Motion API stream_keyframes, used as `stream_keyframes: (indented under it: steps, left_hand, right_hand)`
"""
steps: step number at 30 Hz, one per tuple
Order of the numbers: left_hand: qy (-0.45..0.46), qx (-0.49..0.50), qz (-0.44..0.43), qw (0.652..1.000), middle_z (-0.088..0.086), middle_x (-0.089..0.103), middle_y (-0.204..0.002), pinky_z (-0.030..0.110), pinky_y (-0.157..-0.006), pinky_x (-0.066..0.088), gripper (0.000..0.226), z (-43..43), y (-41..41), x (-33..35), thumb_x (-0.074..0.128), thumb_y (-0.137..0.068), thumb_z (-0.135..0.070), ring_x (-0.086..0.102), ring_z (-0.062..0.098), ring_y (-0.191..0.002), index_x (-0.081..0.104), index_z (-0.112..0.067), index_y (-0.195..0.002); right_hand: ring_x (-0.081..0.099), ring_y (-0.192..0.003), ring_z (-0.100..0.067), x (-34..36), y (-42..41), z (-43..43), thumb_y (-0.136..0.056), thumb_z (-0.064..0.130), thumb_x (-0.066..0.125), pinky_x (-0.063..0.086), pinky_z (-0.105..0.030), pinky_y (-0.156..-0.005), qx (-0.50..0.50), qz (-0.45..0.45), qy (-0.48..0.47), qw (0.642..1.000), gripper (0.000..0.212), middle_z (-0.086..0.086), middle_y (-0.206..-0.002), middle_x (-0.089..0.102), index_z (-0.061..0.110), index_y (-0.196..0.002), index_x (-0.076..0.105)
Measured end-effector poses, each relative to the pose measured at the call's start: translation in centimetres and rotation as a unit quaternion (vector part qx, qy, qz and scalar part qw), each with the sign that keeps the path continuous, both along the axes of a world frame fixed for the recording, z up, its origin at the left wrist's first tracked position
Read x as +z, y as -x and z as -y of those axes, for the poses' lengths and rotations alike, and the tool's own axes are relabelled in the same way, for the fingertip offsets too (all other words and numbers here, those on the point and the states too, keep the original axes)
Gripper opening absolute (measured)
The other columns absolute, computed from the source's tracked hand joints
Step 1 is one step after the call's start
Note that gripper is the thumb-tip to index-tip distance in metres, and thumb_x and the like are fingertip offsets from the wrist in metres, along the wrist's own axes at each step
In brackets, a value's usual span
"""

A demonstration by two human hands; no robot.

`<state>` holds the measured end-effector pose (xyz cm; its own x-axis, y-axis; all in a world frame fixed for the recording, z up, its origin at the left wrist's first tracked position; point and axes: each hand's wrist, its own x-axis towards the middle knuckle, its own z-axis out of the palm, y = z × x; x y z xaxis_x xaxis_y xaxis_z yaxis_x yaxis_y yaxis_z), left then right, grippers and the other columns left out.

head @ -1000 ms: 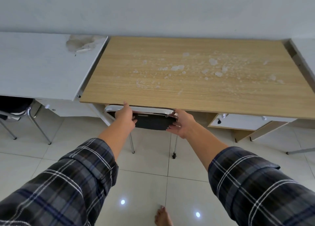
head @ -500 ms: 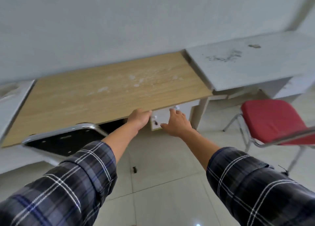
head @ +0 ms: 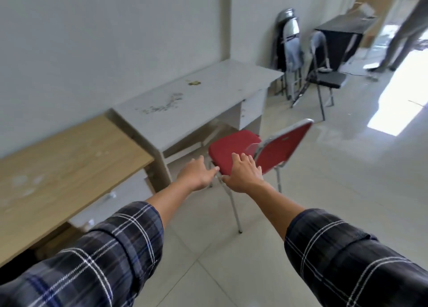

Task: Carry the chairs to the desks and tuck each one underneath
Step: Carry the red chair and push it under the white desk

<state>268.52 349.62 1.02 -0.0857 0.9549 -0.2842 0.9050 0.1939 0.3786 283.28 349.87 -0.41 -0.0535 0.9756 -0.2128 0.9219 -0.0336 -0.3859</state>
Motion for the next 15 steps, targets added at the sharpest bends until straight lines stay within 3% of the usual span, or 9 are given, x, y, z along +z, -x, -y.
stream_keyframes:
  steps: [4,10,15]
  left_hand:
    - [-0.010,-0.069,-0.017,0.997,0.010,0.022,-0.162,0.043,-0.115,0.031,0.084,-4.9,-6.1,0.0,0.044,-0.092,-0.063,0.025,0.027,-0.148,0.018,-0.016,-0.157]
    - [-0.018,-0.151,-0.018,0.988,0.010,0.029,-0.159,0.047,-0.114,0.033,0.086,-14.4,-13.9,-1.4,0.044,-0.089,-0.067,0.027,0.027,-0.147,0.021,-0.017,-0.155]
    - [-0.005,-0.188,-0.013,0.982,0.011,0.024,-0.161,0.047,-0.116,0.030,0.087,-22.0,-18.5,-2.2,0.044,-0.090,-0.066,0.023,0.026,-0.149,0.018,-0.015,-0.157]
  right_hand:
    - [0.012,-0.156,-0.032,0.5,-6.3,-2.6,-0.088,0.049,0.066,0.018,-0.060,-0.122,-0.065,-0.014,-0.010,0.998,0.084,-0.011,-0.166,0.023,0.018,-0.156,0.025]
    - [0.005,-0.157,-0.032,0.4,-14.5,-8.9,-0.091,0.046,0.065,0.014,-0.058,-0.124,-0.139,-0.023,-0.008,0.990,0.090,-0.013,-0.170,0.010,0.017,-0.160,0.016]
    - [0.020,-0.153,-0.034,0.3,-18.9,-14.8,-0.087,0.047,0.066,0.026,-0.059,-0.120,-0.188,-0.028,-0.014,0.982,0.081,-0.013,-0.161,0.030,0.016,-0.153,0.029]
